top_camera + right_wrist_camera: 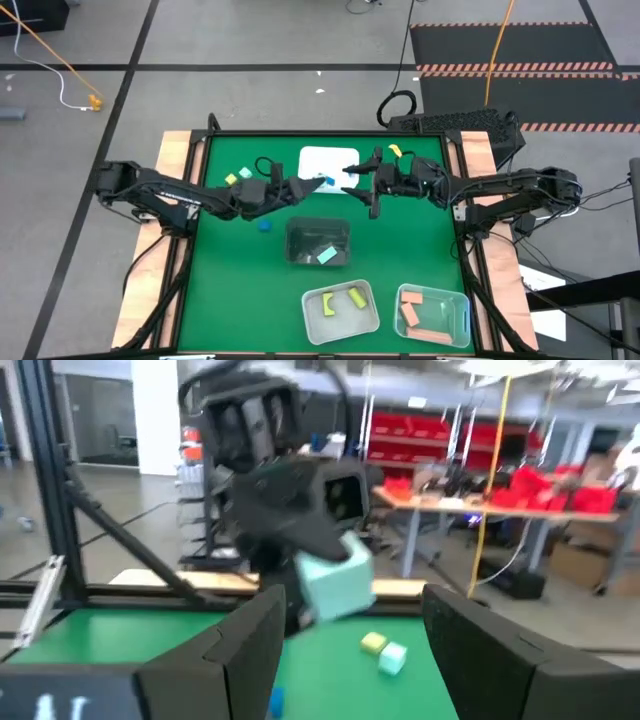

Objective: Sort & place blocks by color
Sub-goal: Put the bottom light blue block into the black bin

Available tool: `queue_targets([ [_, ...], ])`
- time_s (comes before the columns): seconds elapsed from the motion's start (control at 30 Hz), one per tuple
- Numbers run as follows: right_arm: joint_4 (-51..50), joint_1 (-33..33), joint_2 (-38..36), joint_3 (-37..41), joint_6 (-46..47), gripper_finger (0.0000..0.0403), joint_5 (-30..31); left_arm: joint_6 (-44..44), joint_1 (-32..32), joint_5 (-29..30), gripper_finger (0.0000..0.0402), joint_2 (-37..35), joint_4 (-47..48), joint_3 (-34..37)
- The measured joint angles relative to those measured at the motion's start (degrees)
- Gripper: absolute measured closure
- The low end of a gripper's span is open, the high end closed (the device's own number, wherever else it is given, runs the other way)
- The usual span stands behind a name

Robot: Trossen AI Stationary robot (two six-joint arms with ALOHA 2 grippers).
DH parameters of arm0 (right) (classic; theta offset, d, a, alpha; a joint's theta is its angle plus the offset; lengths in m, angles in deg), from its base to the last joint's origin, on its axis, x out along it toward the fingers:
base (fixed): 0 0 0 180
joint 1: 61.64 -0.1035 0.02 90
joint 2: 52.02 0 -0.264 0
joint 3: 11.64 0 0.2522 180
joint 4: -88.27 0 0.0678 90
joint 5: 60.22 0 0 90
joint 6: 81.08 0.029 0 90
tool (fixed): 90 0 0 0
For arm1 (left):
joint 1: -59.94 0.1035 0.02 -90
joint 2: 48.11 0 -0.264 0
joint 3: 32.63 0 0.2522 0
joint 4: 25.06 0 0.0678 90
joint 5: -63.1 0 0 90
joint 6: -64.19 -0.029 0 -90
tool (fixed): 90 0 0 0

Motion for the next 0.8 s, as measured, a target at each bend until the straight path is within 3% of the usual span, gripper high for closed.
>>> queue_targets([
  [0.27, 1.81, -2.01, 0.56, 0.0, -0.26, 0.0177, 0.52, 0.09, -0.67, 0.0, 0.0271, 7.83, -14.8, -0.78],
  [0.6, 7.29, -4.08, 6.26, 0.0, -0.09, 0.0177, 0.87, -2.85, -0.91, -7.18, 0.0271, 16.08, -10.21, -13.02],
  [0.8, 8.13, -5.18, 6.78, 0.0, -0.08, 0.0178, 3.6, -2.47, -0.91, -7.91, 0.0271, 16.55, -7.82, -14.01],
])
